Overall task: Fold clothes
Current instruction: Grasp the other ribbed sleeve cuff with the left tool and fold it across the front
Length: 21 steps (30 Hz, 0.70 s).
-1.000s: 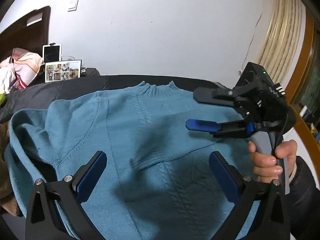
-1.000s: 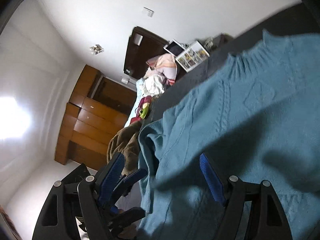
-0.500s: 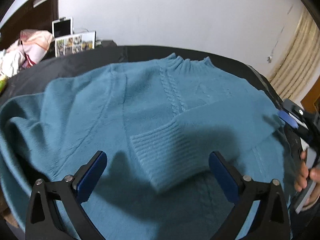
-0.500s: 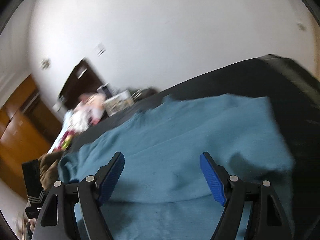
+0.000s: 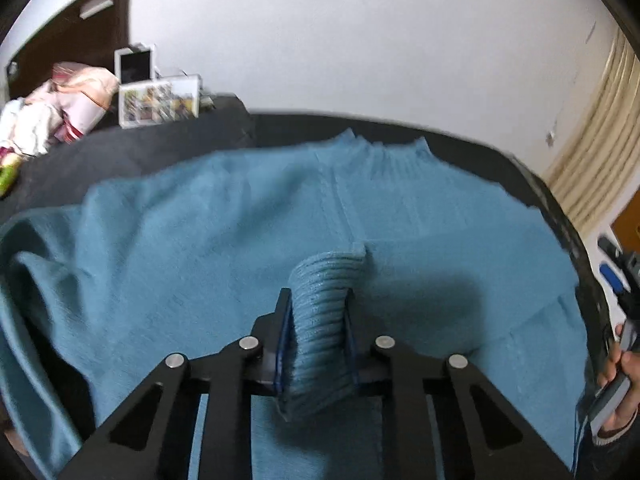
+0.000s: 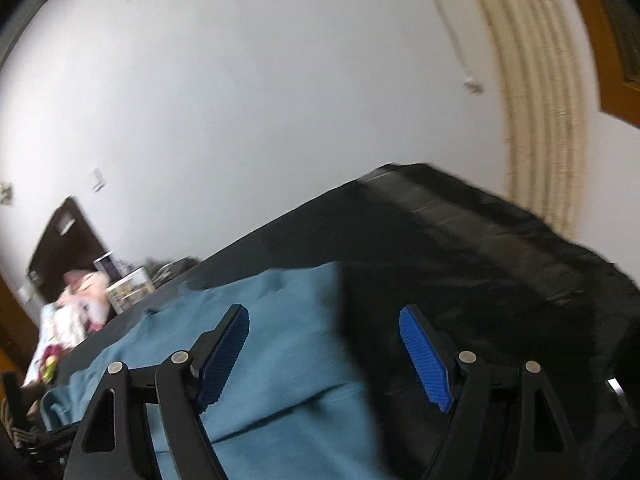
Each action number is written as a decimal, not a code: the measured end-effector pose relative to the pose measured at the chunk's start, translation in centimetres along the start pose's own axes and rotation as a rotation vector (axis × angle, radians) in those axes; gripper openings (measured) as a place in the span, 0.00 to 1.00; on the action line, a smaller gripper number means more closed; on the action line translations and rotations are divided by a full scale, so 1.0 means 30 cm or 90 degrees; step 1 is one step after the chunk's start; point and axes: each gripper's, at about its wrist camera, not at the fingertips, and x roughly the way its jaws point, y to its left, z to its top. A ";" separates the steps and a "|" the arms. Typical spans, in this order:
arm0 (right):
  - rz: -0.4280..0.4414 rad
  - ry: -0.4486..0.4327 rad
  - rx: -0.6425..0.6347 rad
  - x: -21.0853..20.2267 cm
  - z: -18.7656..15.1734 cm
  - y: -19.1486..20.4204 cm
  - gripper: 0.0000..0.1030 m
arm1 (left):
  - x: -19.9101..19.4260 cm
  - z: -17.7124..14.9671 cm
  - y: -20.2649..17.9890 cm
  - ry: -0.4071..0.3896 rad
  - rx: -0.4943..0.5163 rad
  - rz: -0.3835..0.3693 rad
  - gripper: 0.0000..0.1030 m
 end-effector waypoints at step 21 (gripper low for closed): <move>0.050 0.175 -0.277 0.270 -0.088 0.350 0.77 | 0.055 -0.037 0.129 0.014 -0.012 0.045 0.29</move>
